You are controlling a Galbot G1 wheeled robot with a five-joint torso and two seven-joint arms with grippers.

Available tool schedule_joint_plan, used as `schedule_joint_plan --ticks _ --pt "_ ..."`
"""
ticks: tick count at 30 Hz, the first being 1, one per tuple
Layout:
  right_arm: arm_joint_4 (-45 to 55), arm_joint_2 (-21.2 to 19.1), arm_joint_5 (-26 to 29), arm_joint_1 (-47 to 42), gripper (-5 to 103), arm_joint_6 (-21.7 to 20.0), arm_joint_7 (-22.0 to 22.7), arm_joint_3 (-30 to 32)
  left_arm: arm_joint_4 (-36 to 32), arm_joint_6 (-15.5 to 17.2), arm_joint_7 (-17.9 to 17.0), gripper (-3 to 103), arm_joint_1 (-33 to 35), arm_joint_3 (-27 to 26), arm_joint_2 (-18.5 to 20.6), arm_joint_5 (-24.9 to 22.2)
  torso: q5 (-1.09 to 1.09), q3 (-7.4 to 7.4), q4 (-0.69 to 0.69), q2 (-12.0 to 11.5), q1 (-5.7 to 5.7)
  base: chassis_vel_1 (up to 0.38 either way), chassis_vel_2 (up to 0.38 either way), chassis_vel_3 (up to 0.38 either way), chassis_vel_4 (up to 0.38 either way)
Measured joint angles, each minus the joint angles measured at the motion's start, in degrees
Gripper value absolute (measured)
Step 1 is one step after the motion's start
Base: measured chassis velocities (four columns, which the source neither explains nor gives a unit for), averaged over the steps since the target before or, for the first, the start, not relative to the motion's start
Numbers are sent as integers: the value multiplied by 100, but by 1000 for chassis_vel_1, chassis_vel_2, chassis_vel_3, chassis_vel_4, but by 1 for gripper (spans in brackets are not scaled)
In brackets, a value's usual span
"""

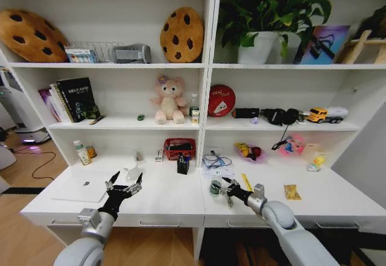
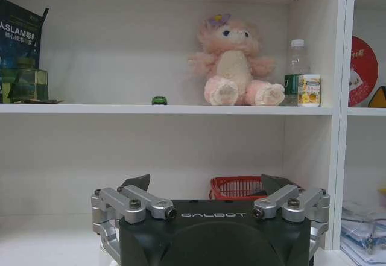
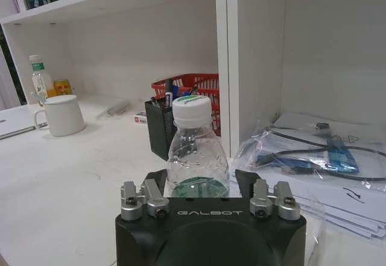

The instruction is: Organize the objects on the table.

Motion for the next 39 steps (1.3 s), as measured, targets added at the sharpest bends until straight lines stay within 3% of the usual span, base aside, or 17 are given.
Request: schedule_joint_plan --ticks 1,11,12,13,19,21,22,23,24,25,26,28,33,36,39 --pt "60 -10 15 -81 60 59 -20 44 0 0 0 100 0 0 0 0 0 0 -1 0 0 0 0 0 0" --pt "1303 -173 75 -948 31 95 -14 500 0 0 0 100 0 0 0 0 0 -1 0 0 0 0 0 0 0" --pt "2226 -252 138 -1563 21 -196 373 740 0 0 -1 100 -1 0 0 0 1 -1 0 0 0 0 0 0 0" --pt "2691 -287 210 -2003 19 -421 514 843 0 0 -2 100 0 -1 0 0 -2 -1 0 0 0 0 0 0 0" --pt "3123 -297 265 -2507 15 -649 713 908 0 0 -3 100 0 -1 0 0 -2 -1 -2 1 0 0 0 0 0" --pt "3565 -296 394 -3125 15 -1033 1240 923 0 0 0 100 0 2 0 0 -1 -2 -3 1 -1 0 0 0 0" --pt "3565 -296 394 -3125 15 -1033 1240 923 0 0 0 100 0 2 0 0 -1 -2 -3 1 -1 0 0 0 0" --pt "3802 -270 576 -3464 15 -1488 1877 849 0 0 0 100 0 1 0 0 -2 -2 -3 2 -1 0 0 0 0" --pt "3817 -252 667 -3514 15 -1696 2233 781 0 0 -1 100 0 1 0 0 0 -1 -1 2 -1 0 0 0 0" --pt "3817 -252 667 -3514 15 -1696 2233 781 0 0 -1 100 0 1 0 0 0 -1 -1 2 -1 0 0 0 0" --pt "3722 -249 1018 -3489 15 -2161 2853 696 0 0 -1 100 0 1 0 0 0 -1 0 1 -1 0 0 0 0" --pt "3404 -207 1319 -3379 15 -2437 3259 546 0 0 -1 100 0 0 0 0 0 -1 0 1 -1 0 0 0 0" --pt "2906 -32 1562 -3310 15 -2653 3430 309 0 0 -1 100 0 0 0 0 0 0 -1 1 -1 0 0 0 0" --pt "2461 59 2015 -3288 15 -2648 3821 45 0 0 -1 100 0 0 0 0 2 0 0 1 -1 0 0 0 0" --pt "2145 64 2341 -3299 15 -2692 3931 -48 0 0 -1 100 0 0 0 0 -1 0 -1 0 -1 0 0 0 0"
